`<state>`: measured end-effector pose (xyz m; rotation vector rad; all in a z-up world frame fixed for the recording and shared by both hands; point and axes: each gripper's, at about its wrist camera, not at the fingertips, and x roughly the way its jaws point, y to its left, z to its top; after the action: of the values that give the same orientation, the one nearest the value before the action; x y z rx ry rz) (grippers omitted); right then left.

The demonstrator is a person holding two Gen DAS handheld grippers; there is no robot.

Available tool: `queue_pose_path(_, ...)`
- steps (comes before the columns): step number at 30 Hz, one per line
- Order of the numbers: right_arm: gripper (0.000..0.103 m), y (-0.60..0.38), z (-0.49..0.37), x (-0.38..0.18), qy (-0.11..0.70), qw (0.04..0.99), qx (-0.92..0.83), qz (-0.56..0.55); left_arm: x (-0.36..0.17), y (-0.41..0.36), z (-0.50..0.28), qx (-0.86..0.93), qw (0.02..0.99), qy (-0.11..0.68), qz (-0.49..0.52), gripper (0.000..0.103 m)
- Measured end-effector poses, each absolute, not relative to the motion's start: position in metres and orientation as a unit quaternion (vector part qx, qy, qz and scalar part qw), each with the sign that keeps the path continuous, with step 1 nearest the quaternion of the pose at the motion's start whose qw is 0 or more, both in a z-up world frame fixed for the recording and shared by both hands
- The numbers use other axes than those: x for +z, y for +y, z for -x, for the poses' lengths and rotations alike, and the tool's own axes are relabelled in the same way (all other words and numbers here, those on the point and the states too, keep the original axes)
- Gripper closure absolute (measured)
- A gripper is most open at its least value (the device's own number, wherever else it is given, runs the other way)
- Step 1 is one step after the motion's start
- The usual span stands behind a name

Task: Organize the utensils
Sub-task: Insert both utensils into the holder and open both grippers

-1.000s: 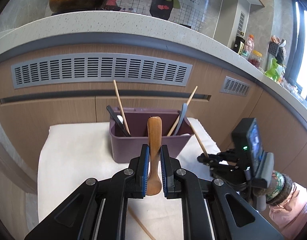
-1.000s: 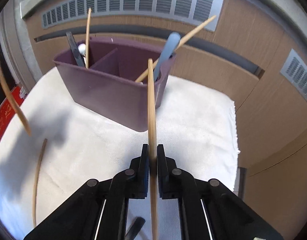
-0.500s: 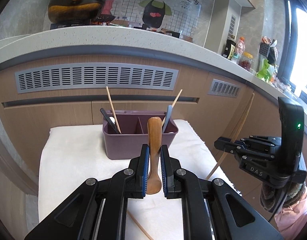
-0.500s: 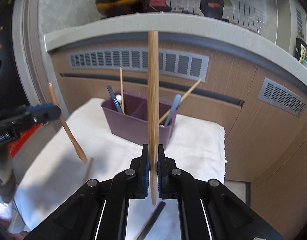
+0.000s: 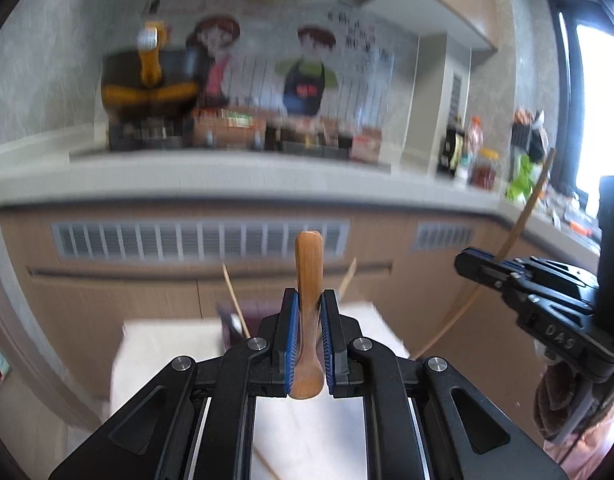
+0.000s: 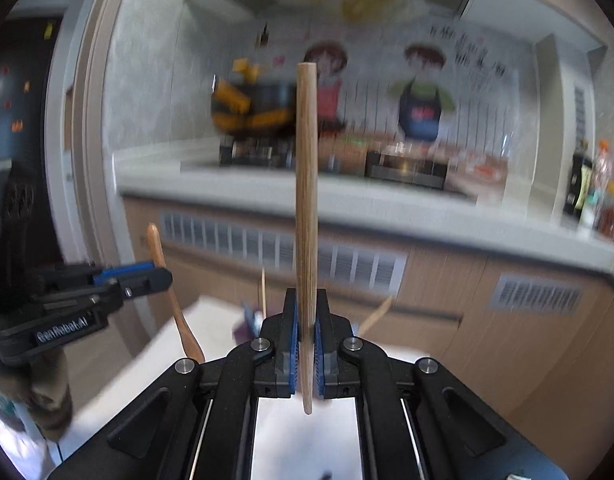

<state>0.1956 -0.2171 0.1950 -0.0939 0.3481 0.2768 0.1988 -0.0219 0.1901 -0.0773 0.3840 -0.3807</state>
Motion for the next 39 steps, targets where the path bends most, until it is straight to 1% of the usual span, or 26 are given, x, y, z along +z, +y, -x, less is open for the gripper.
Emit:
queue_pose_path(2, 0.097, -0.218, -0.206, 0.219, 0.146, 0.98, 0.131, 0.033, 0.209, -0.021, -0.206, -0.178, 0.969, 0.164, 0.042, 0.091)
queue_pose_path(4, 0.097, -0.217, -0.222, 0.23, 0.142, 0.981, 0.129, 0.024, 0.222, -0.023, -0.217, -0.172, 0.973, 0.148, 0.042, 0.091)
queue_pose_path(9, 0.097, -0.216, -0.265, 0.224, 0.157, 0.979, 0.126, 0.018, 0.219, -0.026, -0.255, -0.172, 0.973, 0.151, 0.041, 0.091)
queue_pose_path(13, 0.097, -0.217, -0.303, 0.195, 0.184, 0.975, 0.12, 0.018, 0.196, -0.029, -0.294, -0.173, 0.968, 0.177, 0.042, 0.091)
queue_pose_path(20, 0.096, -0.218, -0.361, 0.128, 0.262, 0.958, 0.116, 0.018, 0.132, -0.034, -0.357, -0.179, 0.951, 0.247, 0.059, 0.091)
queue_pose_path(29, 0.095, -0.212, -0.401, 0.048, 0.359, 0.924, 0.13, 0.004, 0.062, -0.045, -0.4, -0.185, 0.925, 0.324, 0.068, 0.091)
queue_pose_path(30, 0.093, -0.212, -0.403, 0.041, 0.366, 0.921, 0.13, 0.007, 0.055, -0.046, -0.403, -0.184, 0.922, 0.333, 0.07, 0.089)
queue_pose_path(32, 0.077, -0.21, -0.405, 0.031, 0.377, 0.917, 0.13, 0.012, 0.043, -0.044, -0.404, -0.182, 0.918, 0.345, 0.075, 0.088)
queue_pose_path(33, 0.062, -0.21, -0.405, 0.027, 0.379, 0.917, 0.126, 0.015, 0.039, -0.044, -0.405, -0.182, 0.916, 0.348, 0.078, 0.085)
queue_pose_path(34, 0.05, -0.211, -0.403, 0.025, 0.378, 0.918, 0.12, 0.019, 0.036, -0.043, -0.405, -0.18, 0.915, 0.351, 0.081, 0.081)
queue_pose_path(35, 0.048, -0.211, -0.4, 0.024, 0.373, 0.921, 0.113, 0.024, 0.034, -0.041, -0.404, -0.177, 0.915, 0.353, 0.085, 0.073)
queue_pose_path(36, 0.047, -0.212, -0.396, 0.023, 0.367, 0.924, 0.108, 0.03, 0.034, -0.04, -0.401, -0.175, 0.916, 0.352, 0.087, 0.07)
queue_pose_path(38, 0.043, -0.213, -0.387, 0.023, 0.357, 0.928, 0.101, 0.042, 0.036, -0.036, -0.392, -0.171, 0.919, 0.344, 0.086, 0.068)
queue_pose_path(39, 0.038, -0.214, -0.379, 0.024, 0.351, 0.93, 0.097, 0.048, 0.036, -0.033, -0.386, -0.167, 0.922, 0.34, 0.085, 0.065)
